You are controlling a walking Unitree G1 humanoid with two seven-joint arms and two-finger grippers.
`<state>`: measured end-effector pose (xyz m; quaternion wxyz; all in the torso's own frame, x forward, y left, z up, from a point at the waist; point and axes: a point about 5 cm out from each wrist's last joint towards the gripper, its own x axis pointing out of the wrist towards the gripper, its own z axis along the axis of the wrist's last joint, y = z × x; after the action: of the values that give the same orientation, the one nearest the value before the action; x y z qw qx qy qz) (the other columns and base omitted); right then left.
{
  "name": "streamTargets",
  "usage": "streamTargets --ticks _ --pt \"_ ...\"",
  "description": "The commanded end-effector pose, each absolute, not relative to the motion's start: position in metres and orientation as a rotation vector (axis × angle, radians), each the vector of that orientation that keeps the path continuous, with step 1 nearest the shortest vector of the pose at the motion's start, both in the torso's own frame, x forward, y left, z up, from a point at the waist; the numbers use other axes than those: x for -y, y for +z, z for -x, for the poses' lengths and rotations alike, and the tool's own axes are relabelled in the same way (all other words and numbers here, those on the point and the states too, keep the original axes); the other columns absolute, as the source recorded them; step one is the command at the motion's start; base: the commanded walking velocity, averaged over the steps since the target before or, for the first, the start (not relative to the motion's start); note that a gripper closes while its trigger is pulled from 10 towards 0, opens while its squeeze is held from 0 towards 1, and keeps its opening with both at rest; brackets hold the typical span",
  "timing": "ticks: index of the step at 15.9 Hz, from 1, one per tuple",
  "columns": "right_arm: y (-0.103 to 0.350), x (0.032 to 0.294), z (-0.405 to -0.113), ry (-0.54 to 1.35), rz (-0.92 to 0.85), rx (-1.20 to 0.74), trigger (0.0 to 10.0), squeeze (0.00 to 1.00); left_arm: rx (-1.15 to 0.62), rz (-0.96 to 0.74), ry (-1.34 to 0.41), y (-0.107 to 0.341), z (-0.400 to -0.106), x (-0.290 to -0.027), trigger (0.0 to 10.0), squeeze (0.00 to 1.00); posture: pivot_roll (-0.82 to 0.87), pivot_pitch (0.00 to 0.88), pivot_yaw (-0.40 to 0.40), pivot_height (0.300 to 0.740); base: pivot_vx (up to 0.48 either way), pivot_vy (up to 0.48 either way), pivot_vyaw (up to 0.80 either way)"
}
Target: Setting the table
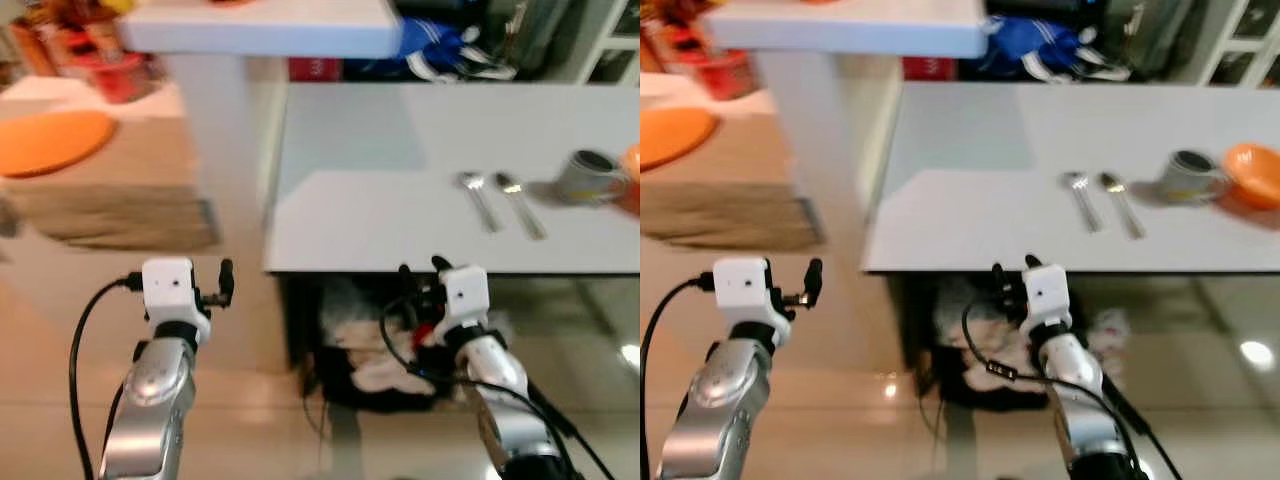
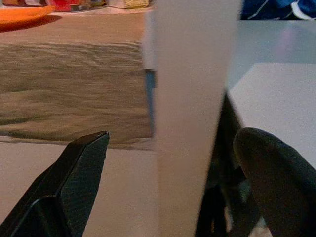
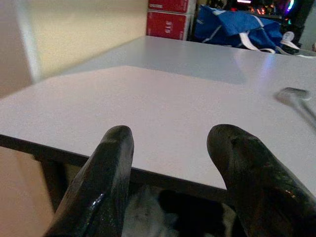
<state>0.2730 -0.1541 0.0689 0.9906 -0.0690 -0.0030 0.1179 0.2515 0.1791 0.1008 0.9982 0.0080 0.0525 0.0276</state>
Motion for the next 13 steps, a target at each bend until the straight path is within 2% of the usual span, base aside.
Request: streamTargets --ticks 1,13 --pt "0.0678 0.1620 -0.2718 0.213 0.150 -0.007 10.0 0.00 -0.106 -0.010 0.026 0.1023 -0.2527 -0.1717 10.0 0.00 -0.09 0.000 0.043 0.740 0.000 0.480 0.00" --pt "0.0677 0.1657 -0.2682 0.185 0.141 -0.007 10.0 0.00 -0.091 -0.003 0.012 0.1060 -0.2605 -0.1751 10.0 0.00 -0.10 0.000 0.055 0.740 0.000 0.480 0.00"
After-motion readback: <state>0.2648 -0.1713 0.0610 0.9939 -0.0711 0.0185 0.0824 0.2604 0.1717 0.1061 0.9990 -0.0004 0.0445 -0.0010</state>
